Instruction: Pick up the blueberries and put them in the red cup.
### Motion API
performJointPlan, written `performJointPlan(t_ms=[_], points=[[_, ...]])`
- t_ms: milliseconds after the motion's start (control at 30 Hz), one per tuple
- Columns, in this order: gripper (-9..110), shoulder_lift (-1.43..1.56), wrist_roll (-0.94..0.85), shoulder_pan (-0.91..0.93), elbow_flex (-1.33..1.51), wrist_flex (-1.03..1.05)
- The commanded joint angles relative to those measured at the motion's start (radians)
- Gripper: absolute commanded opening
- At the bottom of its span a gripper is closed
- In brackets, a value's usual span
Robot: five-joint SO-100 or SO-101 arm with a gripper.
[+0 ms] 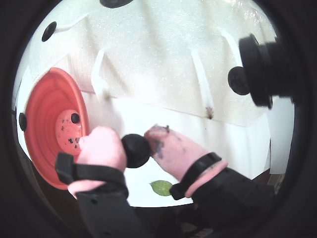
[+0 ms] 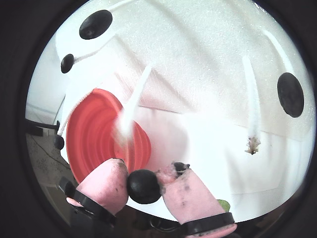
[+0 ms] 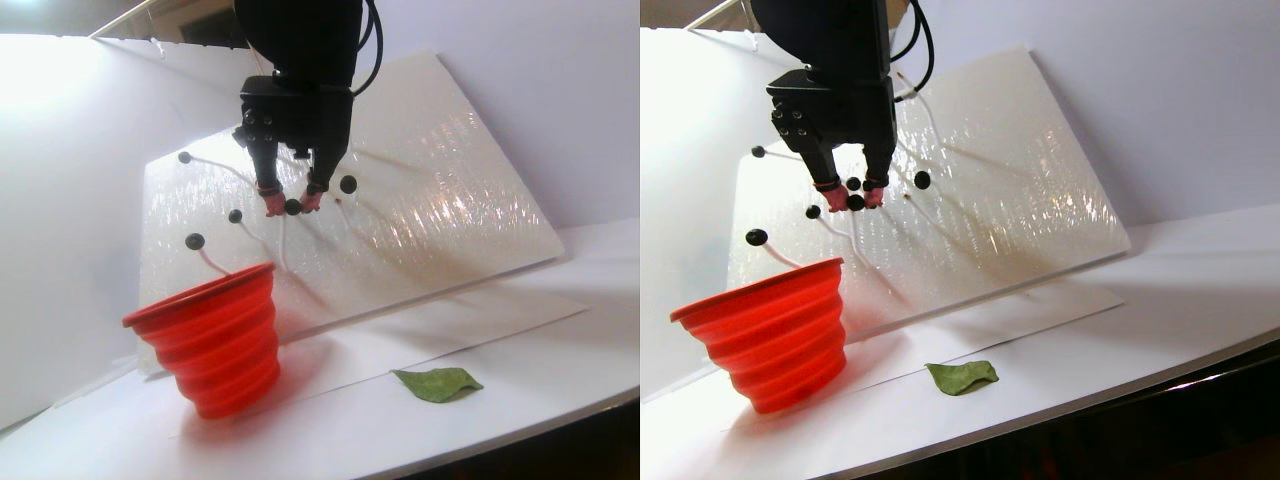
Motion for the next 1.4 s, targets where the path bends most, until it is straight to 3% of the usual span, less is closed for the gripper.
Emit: performJointPlan(t_ms=[0,567,1367], points=[[11,0.147,-0.006,-0.044,-0.006,0.031],[11,0.291,0.055,-0.156,0.041,0.16],[11,0.095,0.16,-0.282,0.051,0.032]])
